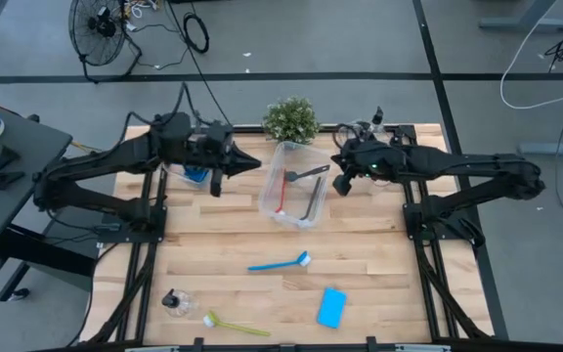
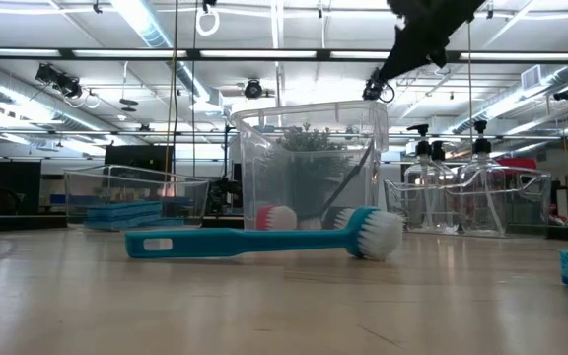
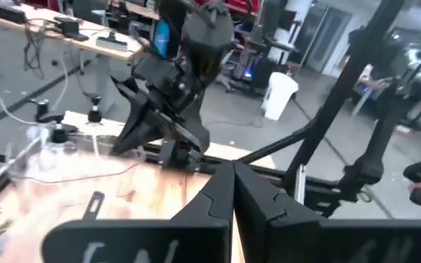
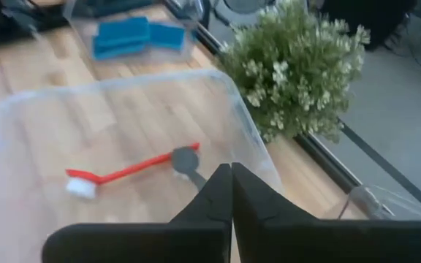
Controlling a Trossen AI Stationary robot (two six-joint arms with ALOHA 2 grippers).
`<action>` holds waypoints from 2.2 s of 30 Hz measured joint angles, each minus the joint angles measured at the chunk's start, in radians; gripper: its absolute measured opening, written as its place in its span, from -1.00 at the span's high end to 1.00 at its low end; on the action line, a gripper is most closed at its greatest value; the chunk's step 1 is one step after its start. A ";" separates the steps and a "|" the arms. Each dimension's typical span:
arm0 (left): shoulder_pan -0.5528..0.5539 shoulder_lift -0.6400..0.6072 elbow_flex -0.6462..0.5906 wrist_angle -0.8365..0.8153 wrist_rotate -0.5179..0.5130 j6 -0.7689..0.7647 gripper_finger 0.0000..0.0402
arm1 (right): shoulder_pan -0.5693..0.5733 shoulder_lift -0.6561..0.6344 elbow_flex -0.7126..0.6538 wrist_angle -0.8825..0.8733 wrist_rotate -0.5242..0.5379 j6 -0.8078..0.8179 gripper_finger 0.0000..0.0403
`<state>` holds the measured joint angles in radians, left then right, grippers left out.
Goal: Pick & Place Kitchen Sink Supplies
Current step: Adjust the gray dish brush in the transparent container
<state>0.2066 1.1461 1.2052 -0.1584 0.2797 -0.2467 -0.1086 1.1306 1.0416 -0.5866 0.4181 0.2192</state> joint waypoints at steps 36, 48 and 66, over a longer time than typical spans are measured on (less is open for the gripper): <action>-0.002 -0.106 0.000 -0.457 -0.168 0.101 0.93 | -0.135 0.194 0.000 -0.095 -0.114 0.081 1.00; -0.002 -0.106 0.000 -0.438 -0.173 0.102 0.94 | -0.141 0.194 0.000 -0.055 -0.229 0.106 1.00; -0.001 -0.106 0.000 -0.437 -0.175 0.103 0.94 | -0.180 0.194 0.000 -0.046 -0.142 0.112 1.00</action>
<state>0.2054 1.0401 1.2049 -0.5953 0.1051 -0.1440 -0.2890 1.3247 1.0412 -0.6327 0.2760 0.3313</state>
